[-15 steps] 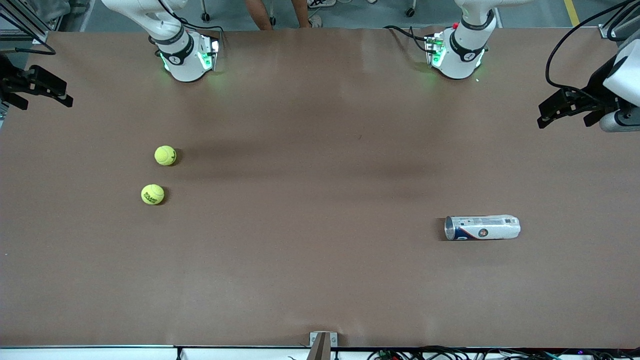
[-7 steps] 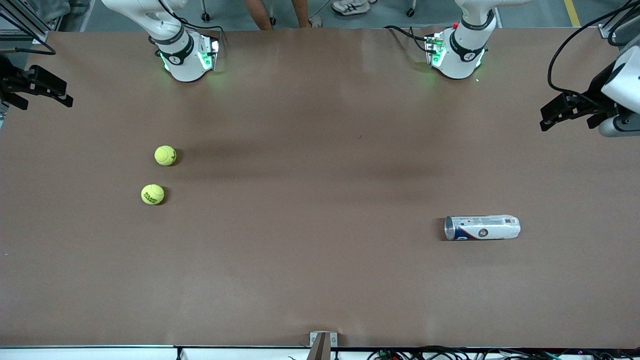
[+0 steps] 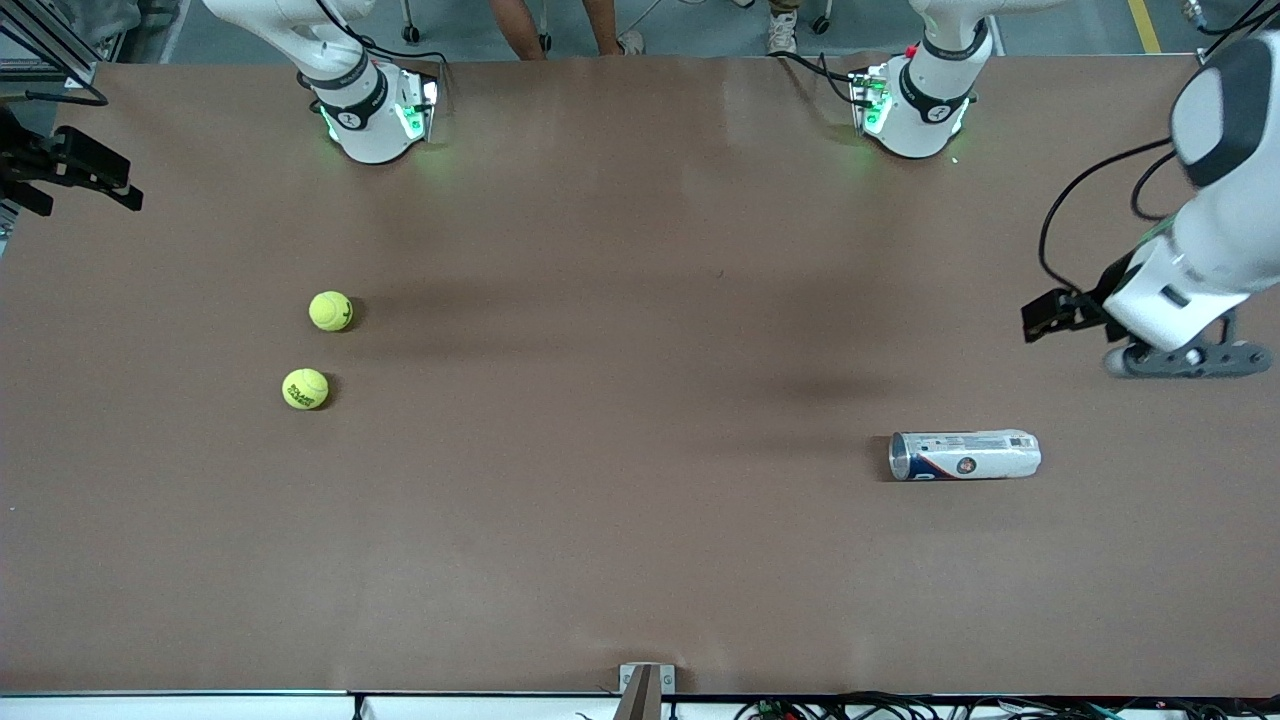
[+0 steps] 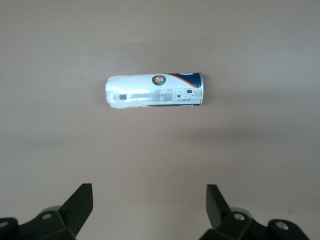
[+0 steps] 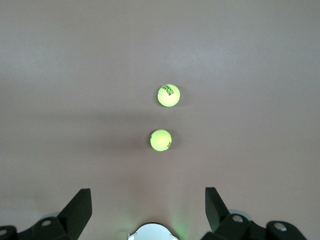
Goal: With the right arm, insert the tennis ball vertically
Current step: 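Reach the left gripper to the lying tube while the right gripper reaches the balls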
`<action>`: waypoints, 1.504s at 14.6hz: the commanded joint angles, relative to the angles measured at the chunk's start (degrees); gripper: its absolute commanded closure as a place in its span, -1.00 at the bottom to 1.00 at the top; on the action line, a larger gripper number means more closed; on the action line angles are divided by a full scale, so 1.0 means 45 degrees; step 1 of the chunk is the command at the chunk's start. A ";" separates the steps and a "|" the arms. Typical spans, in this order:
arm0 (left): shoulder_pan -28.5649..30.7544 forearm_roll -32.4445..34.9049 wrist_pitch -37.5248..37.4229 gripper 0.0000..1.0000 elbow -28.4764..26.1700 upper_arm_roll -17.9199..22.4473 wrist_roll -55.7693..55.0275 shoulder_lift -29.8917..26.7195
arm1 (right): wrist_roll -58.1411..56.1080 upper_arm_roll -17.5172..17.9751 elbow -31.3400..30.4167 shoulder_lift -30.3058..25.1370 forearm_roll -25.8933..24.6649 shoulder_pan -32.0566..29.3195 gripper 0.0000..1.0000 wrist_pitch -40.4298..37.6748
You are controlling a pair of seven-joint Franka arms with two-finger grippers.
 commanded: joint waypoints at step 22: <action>-0.1671 0.6877 0.2440 -0.99 0.0386 -0.0052 0.7814 0.5712 | 0.2597 0.0066 -0.4625 0.1319 0.0026 0.0008 -1.00 0.3899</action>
